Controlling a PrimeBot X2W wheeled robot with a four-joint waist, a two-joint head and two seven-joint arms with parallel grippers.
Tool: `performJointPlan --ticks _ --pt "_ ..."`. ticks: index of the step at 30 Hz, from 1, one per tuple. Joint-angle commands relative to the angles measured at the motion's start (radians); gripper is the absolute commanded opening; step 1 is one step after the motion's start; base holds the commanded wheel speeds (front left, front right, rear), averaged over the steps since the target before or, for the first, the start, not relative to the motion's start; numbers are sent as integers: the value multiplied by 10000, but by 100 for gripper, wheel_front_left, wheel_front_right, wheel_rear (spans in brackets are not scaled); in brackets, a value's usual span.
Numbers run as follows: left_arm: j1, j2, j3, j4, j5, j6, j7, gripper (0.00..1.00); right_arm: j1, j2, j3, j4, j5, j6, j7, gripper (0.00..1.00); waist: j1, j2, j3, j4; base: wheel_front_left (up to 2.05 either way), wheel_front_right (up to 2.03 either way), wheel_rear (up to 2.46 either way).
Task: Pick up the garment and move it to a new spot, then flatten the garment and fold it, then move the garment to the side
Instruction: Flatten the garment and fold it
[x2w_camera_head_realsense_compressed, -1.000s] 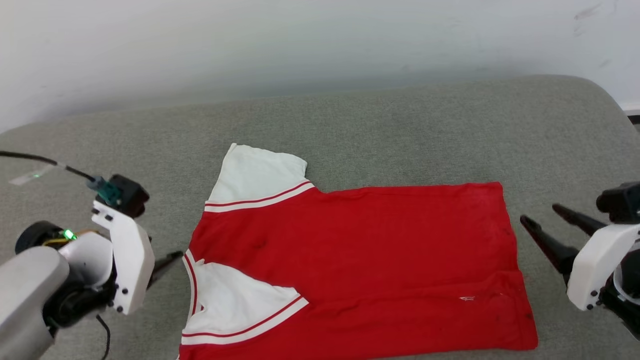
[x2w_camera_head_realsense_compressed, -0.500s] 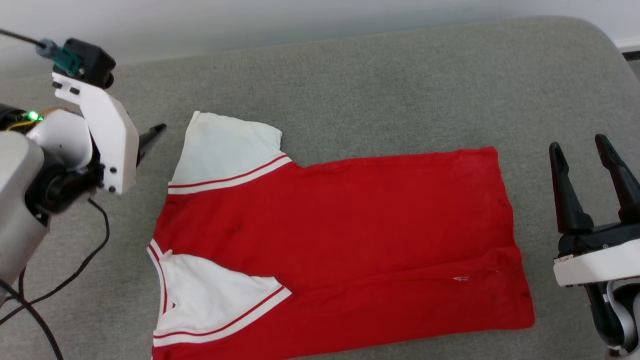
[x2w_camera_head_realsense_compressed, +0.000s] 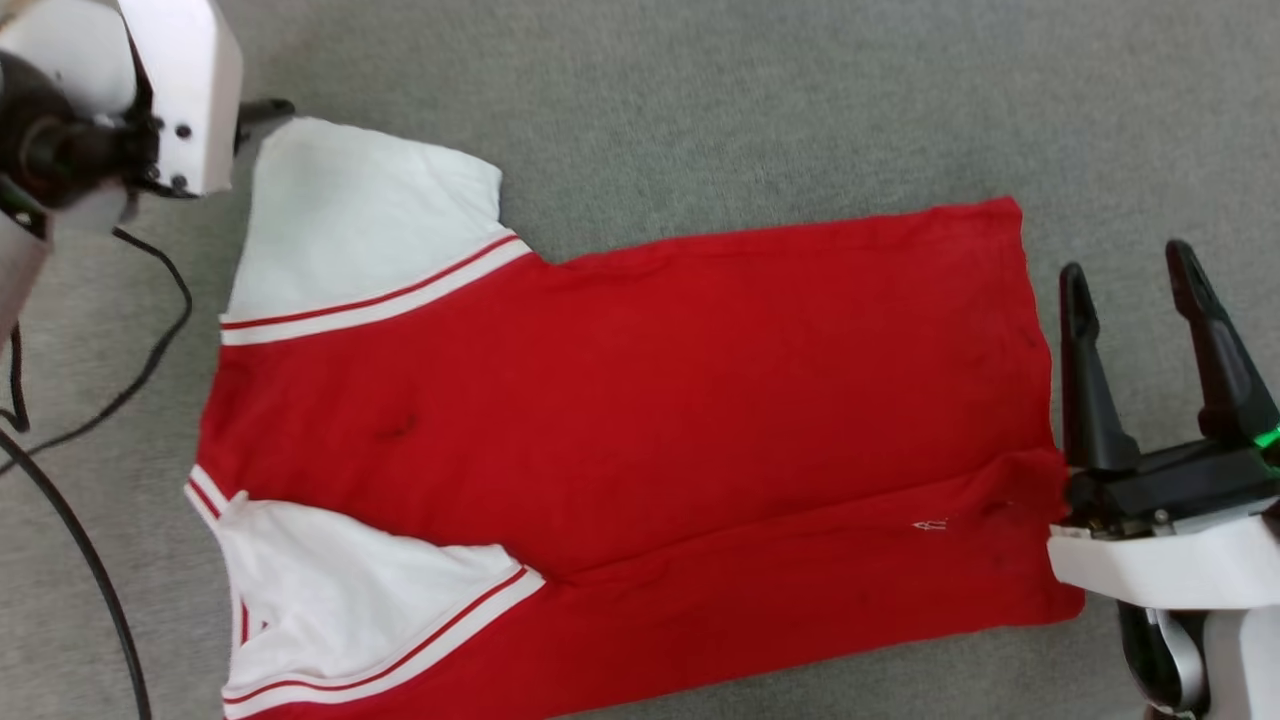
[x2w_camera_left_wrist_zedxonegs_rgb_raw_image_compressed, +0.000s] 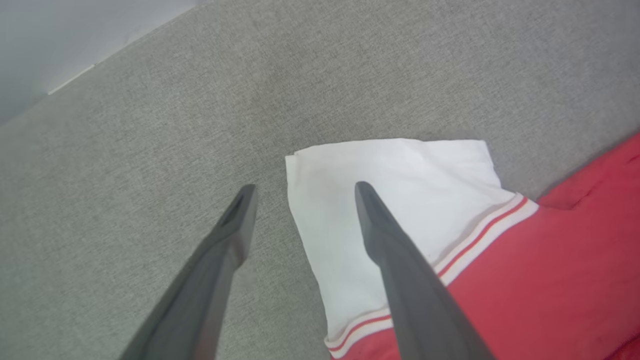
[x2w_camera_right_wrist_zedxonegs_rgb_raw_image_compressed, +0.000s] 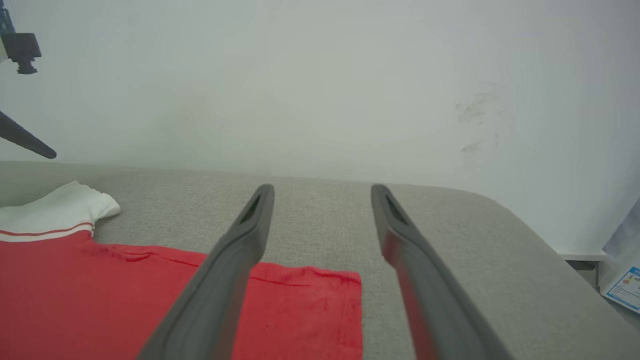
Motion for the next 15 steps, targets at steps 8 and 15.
performJointPlan --ticks 8,15 --pt "-613 -15 -524 672 260 -266 1041 100 -696 343 424 -71 -310 -5 -71 100 -2 -1 1180 -527 0 0 0" --pt "-171 -57 -1018 868 168 -594 1355 0 -839 418 481 -62 -361 -5 -74 100 -2 -1 1251 -498 0 0 0"
